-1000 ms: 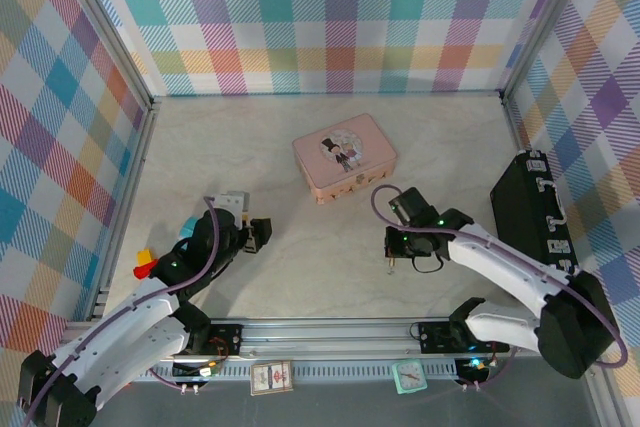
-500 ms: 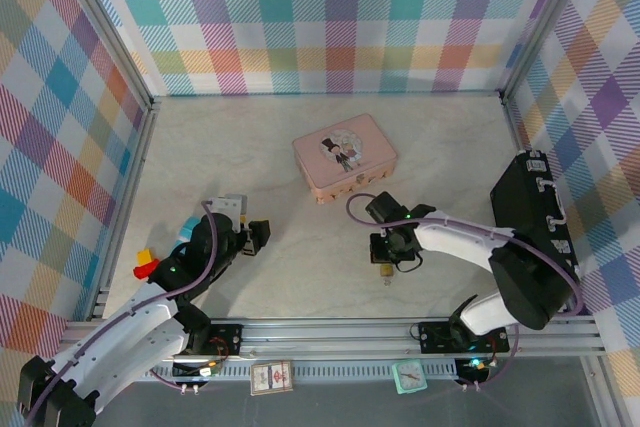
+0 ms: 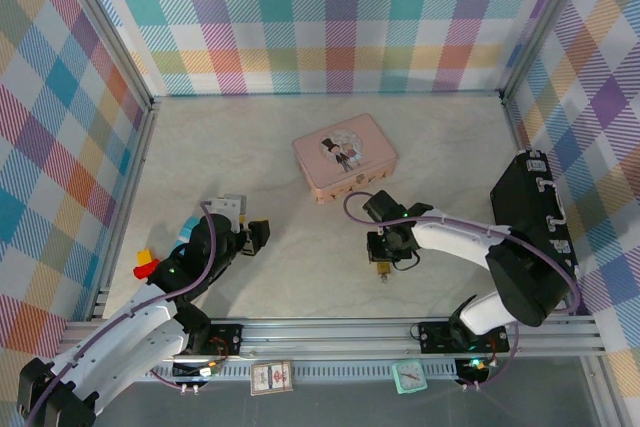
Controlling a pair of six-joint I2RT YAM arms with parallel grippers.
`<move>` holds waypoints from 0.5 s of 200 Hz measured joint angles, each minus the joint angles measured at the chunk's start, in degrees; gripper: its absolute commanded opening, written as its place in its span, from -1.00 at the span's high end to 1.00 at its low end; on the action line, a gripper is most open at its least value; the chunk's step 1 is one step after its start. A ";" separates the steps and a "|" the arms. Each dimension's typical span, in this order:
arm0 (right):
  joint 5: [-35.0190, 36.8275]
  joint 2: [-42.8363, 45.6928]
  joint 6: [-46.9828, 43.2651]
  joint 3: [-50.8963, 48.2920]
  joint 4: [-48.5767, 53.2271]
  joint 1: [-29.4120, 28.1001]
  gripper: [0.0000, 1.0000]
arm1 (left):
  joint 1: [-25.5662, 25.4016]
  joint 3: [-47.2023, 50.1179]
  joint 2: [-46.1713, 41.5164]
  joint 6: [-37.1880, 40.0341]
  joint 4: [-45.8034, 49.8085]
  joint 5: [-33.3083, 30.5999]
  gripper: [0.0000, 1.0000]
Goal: Unlock the padlock with the key
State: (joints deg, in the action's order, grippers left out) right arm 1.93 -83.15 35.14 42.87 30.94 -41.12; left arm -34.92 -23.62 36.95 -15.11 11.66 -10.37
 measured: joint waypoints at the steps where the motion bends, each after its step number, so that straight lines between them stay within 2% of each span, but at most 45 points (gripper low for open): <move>1: 0.00 0.09 -0.02 0.00 0.00 0.00 0.49 | 0.00 0.02 0.00 0.00 0.00 -0.02 -0.21; 73: 3.15 13.27 -2.75 2.27 5.77 0.00 0.28 | 0.00 0.22 -0.59 0.00 0.37 -2.56 -0.22; 89: 5.27 17.81 -4.33 3.85 6.86 -0.11 0.16 | 0.00 -0.02 -0.83 -0.02 0.76 -4.46 -0.23; 100: 7.02 21.24 -5.75 4.35 6.71 -0.11 -0.06 | 0.00 -0.55 -1.22 -0.02 1.29 -6.36 -0.24</move>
State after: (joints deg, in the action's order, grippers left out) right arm 8.95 -61.91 29.39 47.22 37.65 -41.23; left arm -34.92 -24.16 35.73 -15.14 12.95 -16.73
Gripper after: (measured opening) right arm 0.432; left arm 0.614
